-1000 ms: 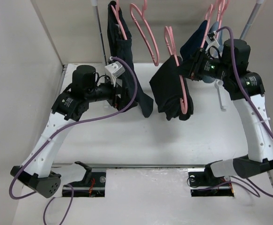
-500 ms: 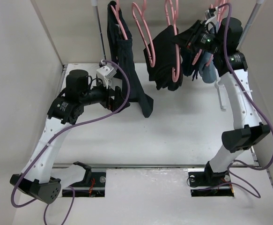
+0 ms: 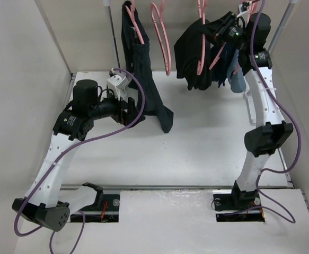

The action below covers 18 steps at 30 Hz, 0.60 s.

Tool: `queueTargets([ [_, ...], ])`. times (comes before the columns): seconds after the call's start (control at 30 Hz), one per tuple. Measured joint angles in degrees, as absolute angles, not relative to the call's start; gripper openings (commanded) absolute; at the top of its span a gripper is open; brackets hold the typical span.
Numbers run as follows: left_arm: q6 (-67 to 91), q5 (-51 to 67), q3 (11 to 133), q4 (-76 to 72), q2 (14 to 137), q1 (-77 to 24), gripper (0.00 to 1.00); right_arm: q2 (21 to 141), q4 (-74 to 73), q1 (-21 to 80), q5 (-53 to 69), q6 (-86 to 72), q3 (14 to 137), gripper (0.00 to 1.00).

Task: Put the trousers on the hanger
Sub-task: Place the hanger at the clothesline.

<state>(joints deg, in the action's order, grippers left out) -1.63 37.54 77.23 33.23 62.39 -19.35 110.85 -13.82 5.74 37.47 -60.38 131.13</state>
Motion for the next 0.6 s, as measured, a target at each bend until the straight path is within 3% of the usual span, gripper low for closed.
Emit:
queueTargets([
  [0.27,-1.43,38.61,76.47,32.88,62.35,-18.61,1.0,111.09,-11.14,5.61,36.69,-62.85,125.95,0.0],
  [0.37,-1.19,39.07,76.03,32.88,62.33,-18.24,1.0,111.09,-9.1,5.61,36.88,-63.33,124.42,0.13],
  [0.47,-1.04,39.24,75.64,32.8,62.33,-18.13,1.0,110.54,-6.04,5.63,36.88,-63.2,121.91,0.33],
  [0.6,-1.02,39.38,75.5,32.8,62.33,-17.72,1.0,108.4,-4.4,5.61,37.39,-62.24,118.32,0.54],
])
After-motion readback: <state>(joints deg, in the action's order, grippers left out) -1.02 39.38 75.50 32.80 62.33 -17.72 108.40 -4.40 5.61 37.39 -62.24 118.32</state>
